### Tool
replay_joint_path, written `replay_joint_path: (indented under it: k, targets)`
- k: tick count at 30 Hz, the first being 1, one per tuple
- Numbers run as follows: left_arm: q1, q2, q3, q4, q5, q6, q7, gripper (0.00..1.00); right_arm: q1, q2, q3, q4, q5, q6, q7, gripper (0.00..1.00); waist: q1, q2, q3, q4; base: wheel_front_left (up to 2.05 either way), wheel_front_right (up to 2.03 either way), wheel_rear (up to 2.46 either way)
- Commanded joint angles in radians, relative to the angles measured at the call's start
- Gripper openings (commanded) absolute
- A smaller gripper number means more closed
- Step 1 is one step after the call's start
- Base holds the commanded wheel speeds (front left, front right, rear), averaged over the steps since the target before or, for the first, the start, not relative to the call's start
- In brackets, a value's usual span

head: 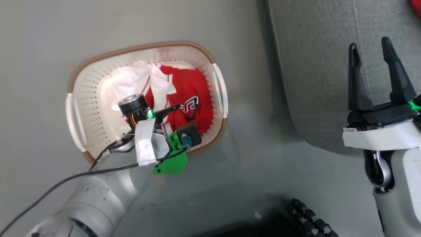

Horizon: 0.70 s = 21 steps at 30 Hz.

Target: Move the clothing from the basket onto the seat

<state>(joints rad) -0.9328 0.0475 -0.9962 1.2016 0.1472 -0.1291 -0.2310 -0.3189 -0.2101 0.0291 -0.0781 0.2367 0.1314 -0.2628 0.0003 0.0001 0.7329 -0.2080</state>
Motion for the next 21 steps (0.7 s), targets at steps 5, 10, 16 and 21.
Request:
replay_joint_path:
  k: [5, 10, 16, 21]
  targets:
    - [-0.082, 0.034, -0.141, 0.064, -0.023, -0.001, -0.004, 1.0, -0.032, 0.002, 0.059, -0.012, 0.001, -0.001, -0.003, 1.0, -0.0003, -0.0001, 0.153, -0.116, 0.0, 0.0, 0.0]
    - [-0.124, 0.049, -0.207, 0.081, -0.068, -0.001, 0.014, 1.0, -0.044, 0.001, 0.074, -0.022, 0.007, -0.001, -0.003, 1.0, -0.0003, -0.0001, 0.19, -0.13, 0.0, 0.0, 0.0]
    - [-0.155, 0.058, -0.248, 0.084, -0.144, -0.001, 0.055, 1.0, -0.063, 0.005, 0.075, -0.033, 0.013, -0.001, -0.003, 1.0, -0.0003, -0.0001, 0.224, -0.144, 0.0, 0.0, 0.0]
    - [-0.155, 0.062, -0.27, 0.085, -0.199, -0.001, 0.072, 0.25, -0.074, 0.005, 0.079, -0.03, 0.015, -0.001, -0.003, 1.0, -0.0003, -0.0001, 0.235, -0.15, 0.0, 0.0, 0.0]
